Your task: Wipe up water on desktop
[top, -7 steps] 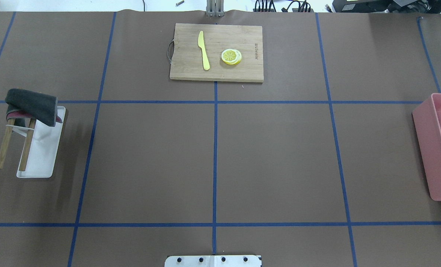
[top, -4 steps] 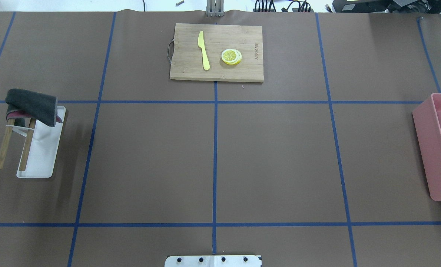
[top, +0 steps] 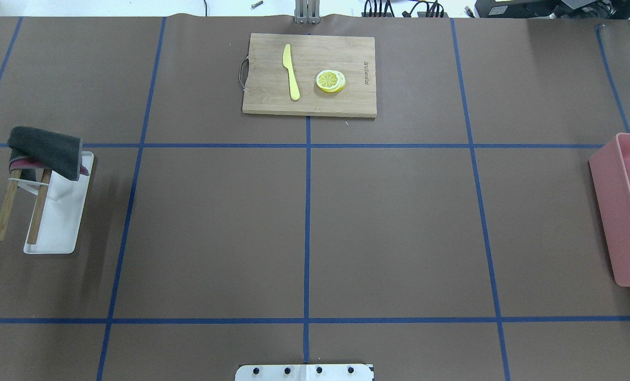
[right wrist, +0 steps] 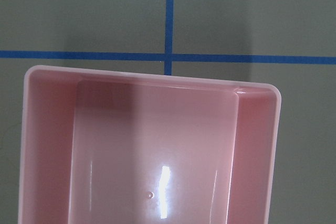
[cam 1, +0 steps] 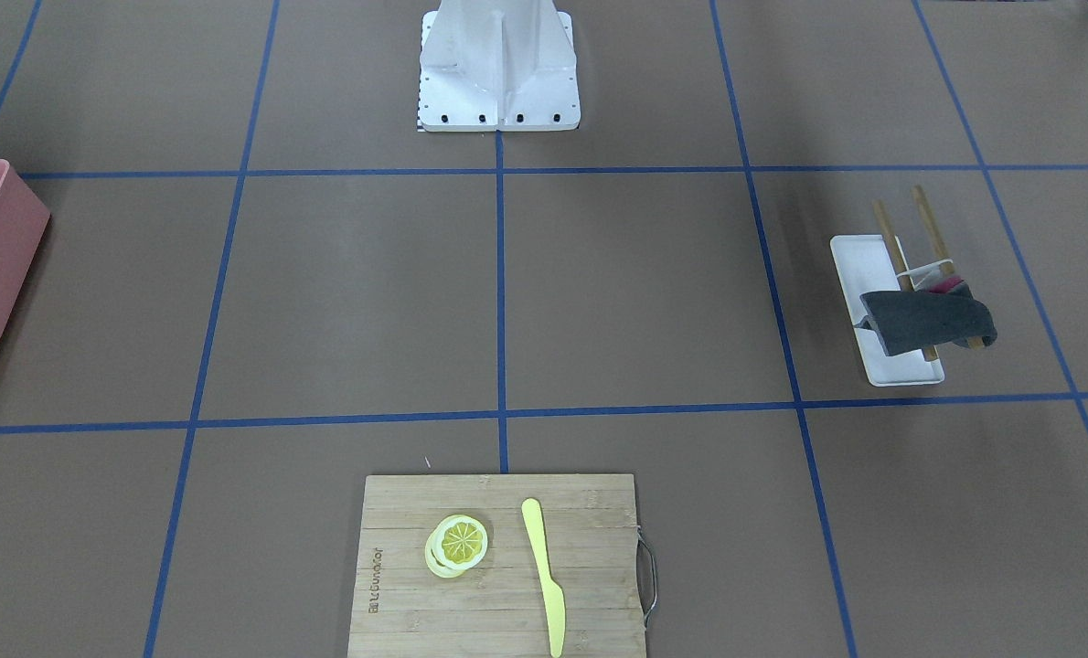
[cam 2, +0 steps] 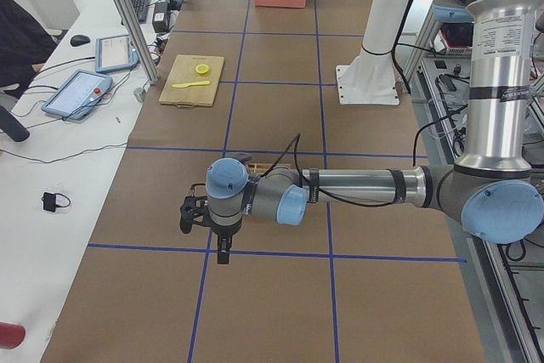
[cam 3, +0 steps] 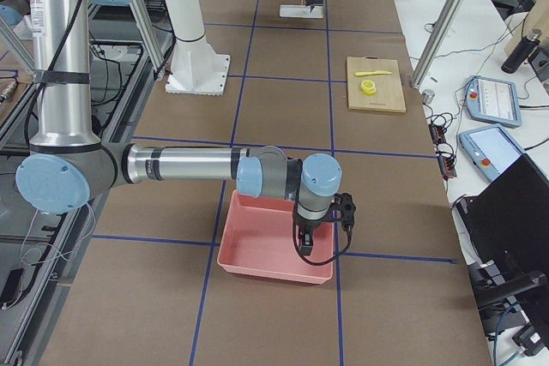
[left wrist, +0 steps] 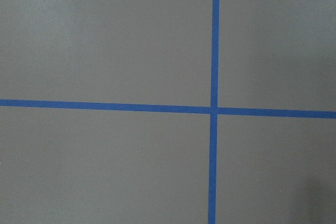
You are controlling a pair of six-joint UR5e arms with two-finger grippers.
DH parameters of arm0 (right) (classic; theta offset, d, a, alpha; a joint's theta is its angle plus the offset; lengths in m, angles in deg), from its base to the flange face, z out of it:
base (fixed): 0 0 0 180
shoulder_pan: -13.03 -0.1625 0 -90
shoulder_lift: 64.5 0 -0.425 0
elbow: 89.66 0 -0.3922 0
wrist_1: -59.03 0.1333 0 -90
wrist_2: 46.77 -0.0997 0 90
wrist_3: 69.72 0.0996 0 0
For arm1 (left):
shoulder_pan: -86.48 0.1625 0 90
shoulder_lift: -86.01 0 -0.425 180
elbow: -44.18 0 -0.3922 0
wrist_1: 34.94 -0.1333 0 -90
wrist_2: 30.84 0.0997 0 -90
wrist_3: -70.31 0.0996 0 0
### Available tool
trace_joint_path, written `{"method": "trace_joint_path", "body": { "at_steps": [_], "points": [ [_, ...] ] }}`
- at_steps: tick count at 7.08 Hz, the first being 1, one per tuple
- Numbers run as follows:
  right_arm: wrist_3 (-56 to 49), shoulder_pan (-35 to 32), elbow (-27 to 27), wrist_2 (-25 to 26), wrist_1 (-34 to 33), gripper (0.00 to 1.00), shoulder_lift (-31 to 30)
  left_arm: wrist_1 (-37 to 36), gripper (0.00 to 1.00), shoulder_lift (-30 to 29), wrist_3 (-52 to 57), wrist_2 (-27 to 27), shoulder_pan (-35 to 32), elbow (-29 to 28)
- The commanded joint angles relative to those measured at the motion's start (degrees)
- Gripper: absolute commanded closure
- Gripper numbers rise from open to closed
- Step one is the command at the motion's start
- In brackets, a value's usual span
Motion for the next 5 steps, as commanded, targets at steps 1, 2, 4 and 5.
{"method": "trace_joint_path", "body": {
  "at_steps": [1, 2, 4, 5],
  "points": [
    [0.0, 0.0, 0.0, -0.1, 0.0, 0.00, -0.2, 0.1, 0.02, 0.1, 0.1, 0.0, 0.0, 0.0],
    [0.1, 0.0, 0.0, -0.2, 0.0, 0.00, -0.2, 0.3, 0.02, 0.1, 0.1, 0.0, 0.0, 0.1],
    [0.2, 0.0, 0.1, -0.2, 0.0, 0.00, -0.3, 0.4, 0.02, 0.0, 0.1, 0.1, 0.0, 0.6],
    [0.2, 0.0, 0.5, -0.1, 0.0, 0.00, -0.3, 0.4, 0.02, -0.2, 0.1, 0.3, 0.0, 0.7]
  ]
}}
